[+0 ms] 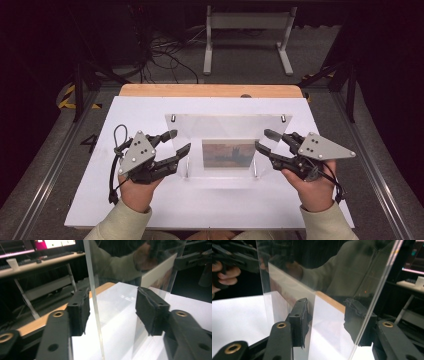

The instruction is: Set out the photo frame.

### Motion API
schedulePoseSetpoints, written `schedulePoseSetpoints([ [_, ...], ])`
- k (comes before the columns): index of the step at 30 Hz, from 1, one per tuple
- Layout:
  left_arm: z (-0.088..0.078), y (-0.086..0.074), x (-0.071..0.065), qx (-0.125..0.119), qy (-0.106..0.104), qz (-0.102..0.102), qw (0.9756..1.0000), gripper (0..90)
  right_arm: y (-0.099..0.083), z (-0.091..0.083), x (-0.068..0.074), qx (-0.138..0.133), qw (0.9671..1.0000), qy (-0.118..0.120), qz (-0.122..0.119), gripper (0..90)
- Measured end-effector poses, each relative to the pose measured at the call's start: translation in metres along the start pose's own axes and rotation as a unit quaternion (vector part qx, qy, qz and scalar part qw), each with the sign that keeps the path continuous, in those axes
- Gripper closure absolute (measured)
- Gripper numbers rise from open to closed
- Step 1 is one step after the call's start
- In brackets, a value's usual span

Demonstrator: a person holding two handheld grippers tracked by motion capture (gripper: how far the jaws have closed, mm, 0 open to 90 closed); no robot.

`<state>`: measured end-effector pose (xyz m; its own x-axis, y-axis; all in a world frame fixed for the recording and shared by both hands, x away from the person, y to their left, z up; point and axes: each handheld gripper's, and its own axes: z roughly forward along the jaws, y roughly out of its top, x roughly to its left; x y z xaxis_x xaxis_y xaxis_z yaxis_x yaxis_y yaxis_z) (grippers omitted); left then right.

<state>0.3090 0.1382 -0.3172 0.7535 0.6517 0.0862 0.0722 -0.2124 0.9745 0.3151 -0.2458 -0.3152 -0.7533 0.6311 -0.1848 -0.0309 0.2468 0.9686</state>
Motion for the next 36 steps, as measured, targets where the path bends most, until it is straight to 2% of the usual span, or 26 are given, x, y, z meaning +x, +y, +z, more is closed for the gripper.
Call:
schedulePoseSetpoints([
  [3,0.001,-0.007,0.006,0.015,0.007,-0.001,0.9999,40.6,-0.006,0.007,-0.006,0.004,1.0000,-0.001,0.006,52.0],
  [11,-0.008,-0.024,0.022,0.040,0.026,-0.032,0.9984,38.8,-0.014,0.018,-0.018,0.012,0.9998,-0.002,0.016,49.1],
  [17,-0.013,-0.035,0.027,0.054,0.027,-0.041,0.9973,37.9,-0.020,0.023,-0.027,0.018,0.9995,-0.015,0.021,48.3],
  [21,-0.017,-0.041,0.032,0.062,0.029,-0.048,0.9965,37.8,-0.022,0.022,-0.030,0.015,0.9993,-0.016,0.030,46.7],
  [25,-0.019,-0.044,0.035,0.064,0.019,-0.050,0.9965,37.5,-0.021,0.019,-0.030,0.015,0.9990,-0.022,0.035,40.8],
  [29,-0.022,-0.048,0.038,0.065,0.009,-0.049,0.9966,35.1,-0.018,0.008,-0.029,0.029,0.9979,-0.042,0.040,30.3],
  [36,-0.033,-0.058,0.045,0.055,0.011,-0.069,0.9960,31.2,-0.017,-0.018,-0.031,0.038,0.9970,-0.050,0.045,26.5],
])
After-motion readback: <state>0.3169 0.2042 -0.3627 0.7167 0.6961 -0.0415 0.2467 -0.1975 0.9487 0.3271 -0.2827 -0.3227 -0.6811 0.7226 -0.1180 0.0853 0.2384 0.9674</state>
